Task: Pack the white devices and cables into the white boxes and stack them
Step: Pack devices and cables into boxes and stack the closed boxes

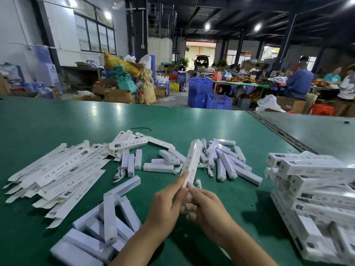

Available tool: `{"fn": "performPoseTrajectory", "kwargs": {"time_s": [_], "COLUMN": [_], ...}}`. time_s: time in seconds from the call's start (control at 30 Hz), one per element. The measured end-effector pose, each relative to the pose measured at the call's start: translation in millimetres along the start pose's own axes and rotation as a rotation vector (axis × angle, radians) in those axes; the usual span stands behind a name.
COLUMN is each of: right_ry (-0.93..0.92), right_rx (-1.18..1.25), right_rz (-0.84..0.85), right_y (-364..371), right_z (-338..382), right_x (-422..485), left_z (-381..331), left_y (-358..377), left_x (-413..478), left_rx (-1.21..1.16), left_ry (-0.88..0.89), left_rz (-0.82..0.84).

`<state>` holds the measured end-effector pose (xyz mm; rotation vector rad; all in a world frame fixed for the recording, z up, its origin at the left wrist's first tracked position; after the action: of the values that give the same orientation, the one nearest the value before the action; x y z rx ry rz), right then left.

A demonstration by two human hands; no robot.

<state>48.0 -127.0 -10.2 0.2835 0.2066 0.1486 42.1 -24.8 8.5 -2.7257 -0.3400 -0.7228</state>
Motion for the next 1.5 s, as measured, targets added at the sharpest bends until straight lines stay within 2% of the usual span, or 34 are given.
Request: {"fn": "performPoseTrajectory", "kwargs": {"time_s": [0.07,0.17,0.27,0.47,0.67,0.93,1.07,1.23,1.33,1.4,1.5], "right_ry": [-0.042,-0.195,-0.296,-0.345,-0.352,-0.275,-0.142,-0.027,-0.128,-0.226,-0.281], "right_rx": [0.089,0.163,0.378,0.754,1.048,1.341,1.071,0.560,0.217,0.038,-0.092], "right_rz": [-0.027,-0.153,-0.270,-0.375,-0.326,-0.113,-0.095,-0.295,-0.397,-0.375,-0.336], "right_y": [-3.1,-20.1,-48.6,-98.9,-114.3,-110.8,-82.6,-78.7,-87.5,-83.5,-78.8], "right_z": [4.8,28.5,61.3,92.8,99.0,87.0,61.6,18.8,11.3,11.8,9.3], "right_x": [1.8,3.8,1.7,0.3,5.8,6.1,17.1,33.5,42.3,43.6,45.4], "left_z": [0.6,4.2,18.3,34.3,44.2,50.5,50.2,46.3,37.7,30.8,15.0], "left_y": [0.9,3.5,7.7,11.3,12.2,13.6,13.0,17.6,20.4,20.1,5.7], "left_x": [-0.5,-2.1,-2.2,-1.8,-1.7,-0.4,-0.7,-0.2,1.4,7.5,33.4], "left_rx": [0.005,0.016,0.058,0.155,0.174,0.220,0.244,0.346,0.430,0.526,0.815], "left_ry": [-0.006,-0.037,-0.100,-0.146,-0.185,-0.191,-0.174,-0.130,-0.099,-0.063,0.089], "left_rz": [-0.007,-0.014,-0.018,-0.016,-0.008,0.022,0.029,0.046,0.083,0.121,0.111]}}
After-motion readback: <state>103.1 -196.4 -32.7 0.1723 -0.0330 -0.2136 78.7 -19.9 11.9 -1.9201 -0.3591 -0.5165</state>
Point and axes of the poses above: each hand's wrist, its own x-axis towards the middle knuckle, its own y-axis out of the palm, z = x × y, the point moved 8 cm from there along x, towards the middle knuckle, and after that the axes turned 12 degrees about -z, right-handed, at the moved point
